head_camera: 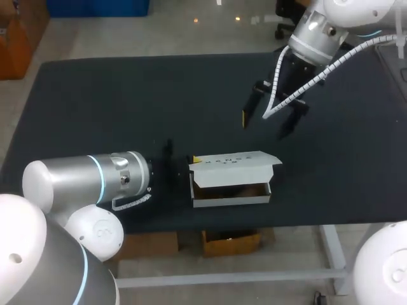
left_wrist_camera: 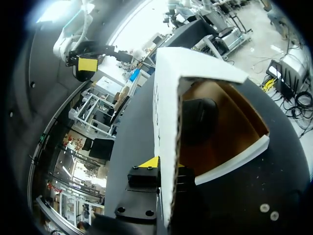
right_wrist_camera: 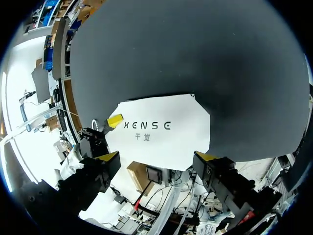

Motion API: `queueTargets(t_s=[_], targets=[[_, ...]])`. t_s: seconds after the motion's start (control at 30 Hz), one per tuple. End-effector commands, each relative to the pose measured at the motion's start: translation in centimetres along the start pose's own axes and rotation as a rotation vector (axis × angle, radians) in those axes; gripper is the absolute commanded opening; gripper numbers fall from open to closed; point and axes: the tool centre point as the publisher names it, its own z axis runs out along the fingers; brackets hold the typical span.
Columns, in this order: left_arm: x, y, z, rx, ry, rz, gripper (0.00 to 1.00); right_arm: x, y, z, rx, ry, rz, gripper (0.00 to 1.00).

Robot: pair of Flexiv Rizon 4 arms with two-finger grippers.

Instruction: Assemble the packaging by folding the flat box into shape, placing the metal phone stand inside, and closing the box properly

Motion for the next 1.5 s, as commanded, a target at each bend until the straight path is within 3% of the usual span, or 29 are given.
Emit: queueTargets(t_s=[0.03,0.17,0.3,0.47,1.5], targets=[[0.7,-0.1,0.7,-0.014,0.003,0.000,0.00,-0.9,-0.3,0.6,-0.021,0.015,0.000,0.66],[0.7,-0.1,0.7,-0.014,0.003,0.000,0.00,-1.5,-0.4,1.1,-0.069,0.016,-0.040,0.61],[0.7,-0.1,0.7,-0.014,0.003,0.000,0.00,-2.0,-0.4,2.0,-0.058,0.032,-0.059,0.68],[0.7,-0.1,0.7,-0.014,0.003,0.000,0.00,-2.4,-0.4,2.6,-0.057,0.040,-0.069,0.46],[0.8,0.1,0.7,-0.011,-0.005,-0.003,0.00,-4.3,-0.3,5.4,0.009,-0.003,-0.028,0.33]])
